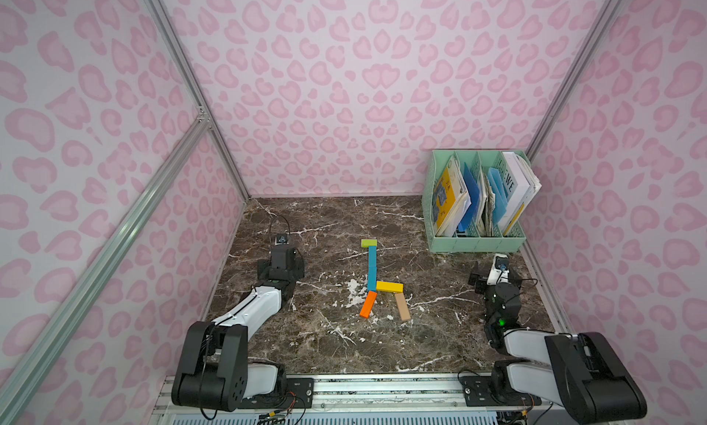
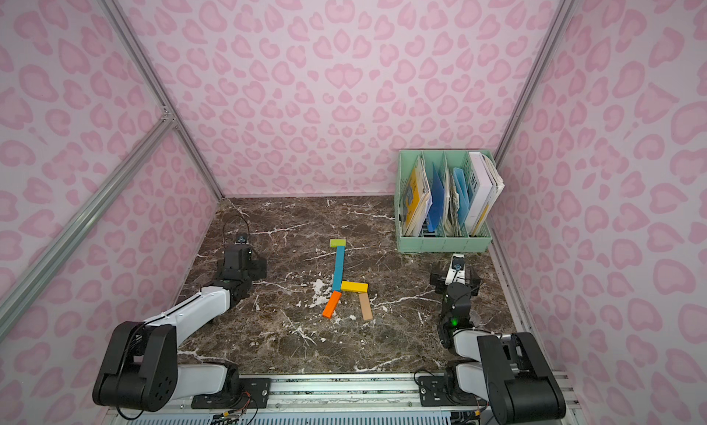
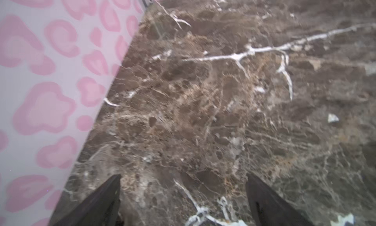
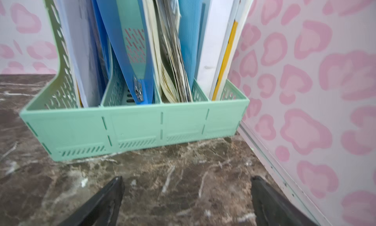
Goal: Assemble a giraffe with building blocks
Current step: Reset both arms
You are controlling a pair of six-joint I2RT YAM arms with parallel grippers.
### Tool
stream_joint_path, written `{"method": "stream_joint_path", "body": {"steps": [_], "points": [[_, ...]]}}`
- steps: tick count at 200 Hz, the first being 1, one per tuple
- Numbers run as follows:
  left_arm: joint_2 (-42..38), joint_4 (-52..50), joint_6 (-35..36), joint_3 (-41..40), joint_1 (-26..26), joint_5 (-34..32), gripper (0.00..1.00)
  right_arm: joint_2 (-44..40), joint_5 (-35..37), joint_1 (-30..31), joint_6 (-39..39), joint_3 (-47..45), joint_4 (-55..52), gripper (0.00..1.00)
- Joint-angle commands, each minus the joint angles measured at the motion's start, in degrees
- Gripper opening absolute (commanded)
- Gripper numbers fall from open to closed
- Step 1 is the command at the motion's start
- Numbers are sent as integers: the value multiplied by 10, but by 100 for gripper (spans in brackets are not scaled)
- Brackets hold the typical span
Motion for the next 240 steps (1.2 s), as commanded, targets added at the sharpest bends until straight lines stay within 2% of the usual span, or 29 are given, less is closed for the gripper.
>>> {"method": "stream_joint_path", "body": {"steps": [1,20,50,58,70,93,153,240], "points": [[31,190,15,-32,25,94,99,76,-13,-9,3,-24,266,99],[54,198,5,-16,37,141,99,182,-49,-17,-2,-35,396,100],[97,279,5,-47,48,172,99,153,-72,-35,14,33,240,100],[107,304,0,-53,51,166,99,142,-91,-49,30,58,170,99],[106,299,2,-53,52,167,99,134,-116,-61,34,86,98,98],[106,297,1,-51,51,166,99,148,-115,-59,28,76,143,100],[102,289,-2,-51,51,164,99,147,-89,-38,9,84,128,100],[101,290,-3,-52,52,165,99,150,-92,-40,12,89,120,100]]}}
